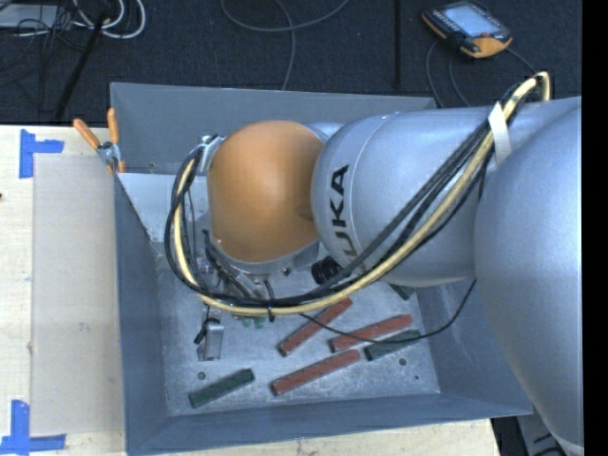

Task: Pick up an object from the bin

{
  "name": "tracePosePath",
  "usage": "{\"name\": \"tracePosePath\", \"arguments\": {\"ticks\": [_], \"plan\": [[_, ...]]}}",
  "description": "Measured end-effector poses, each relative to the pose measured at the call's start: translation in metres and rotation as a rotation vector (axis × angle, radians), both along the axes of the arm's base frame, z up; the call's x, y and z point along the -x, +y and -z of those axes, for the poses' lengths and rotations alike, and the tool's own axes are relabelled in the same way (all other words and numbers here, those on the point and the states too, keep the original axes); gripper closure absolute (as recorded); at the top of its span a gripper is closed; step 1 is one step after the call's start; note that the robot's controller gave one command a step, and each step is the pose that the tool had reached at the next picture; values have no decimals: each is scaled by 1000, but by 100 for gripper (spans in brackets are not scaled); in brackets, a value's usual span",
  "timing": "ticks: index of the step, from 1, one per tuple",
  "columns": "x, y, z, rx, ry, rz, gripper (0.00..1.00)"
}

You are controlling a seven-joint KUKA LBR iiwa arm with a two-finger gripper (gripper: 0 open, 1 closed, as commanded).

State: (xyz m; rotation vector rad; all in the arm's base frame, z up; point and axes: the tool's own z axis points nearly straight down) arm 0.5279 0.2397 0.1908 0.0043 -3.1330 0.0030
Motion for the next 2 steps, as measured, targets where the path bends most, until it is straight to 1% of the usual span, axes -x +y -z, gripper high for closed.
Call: {"name": "tracePosePath", "arguments": {"ticks": [1,2], "plan": [[-2,-1,-4,-1,-7,4,0],[-2,-2,-3,-2,-9,0,0]]}}
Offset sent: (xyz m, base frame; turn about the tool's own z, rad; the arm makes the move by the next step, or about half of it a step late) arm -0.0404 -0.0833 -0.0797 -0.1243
